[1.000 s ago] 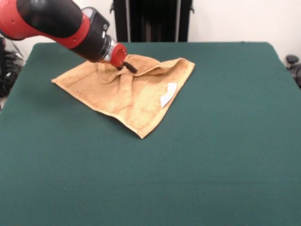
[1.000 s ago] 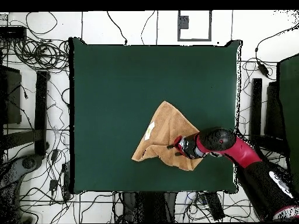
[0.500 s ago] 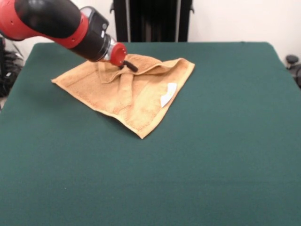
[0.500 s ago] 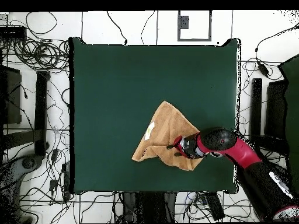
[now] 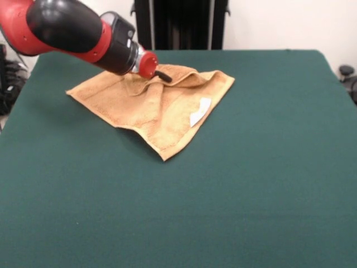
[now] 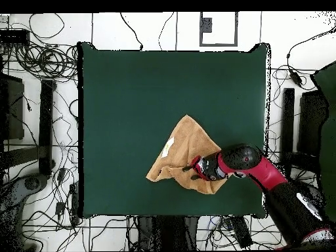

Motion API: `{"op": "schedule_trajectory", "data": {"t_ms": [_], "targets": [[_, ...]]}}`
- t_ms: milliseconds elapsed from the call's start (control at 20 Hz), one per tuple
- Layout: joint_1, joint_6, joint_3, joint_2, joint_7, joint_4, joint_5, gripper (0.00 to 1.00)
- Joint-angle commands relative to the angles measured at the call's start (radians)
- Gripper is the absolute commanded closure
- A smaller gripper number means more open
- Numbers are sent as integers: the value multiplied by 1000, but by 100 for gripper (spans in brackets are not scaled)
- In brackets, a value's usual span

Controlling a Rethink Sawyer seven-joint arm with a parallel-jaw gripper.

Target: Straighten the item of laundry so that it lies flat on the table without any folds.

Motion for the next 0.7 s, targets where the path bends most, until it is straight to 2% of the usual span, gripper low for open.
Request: {"op": "schedule_trajectory", "data": {"t_ms": [50, 450, 700], "targets": [[65, 117, -27, 51, 16, -36, 54, 0], [77, 161, -40, 49, 27, -50, 66, 0], [83, 227, -55, -15, 62, -15, 91, 0]]}}
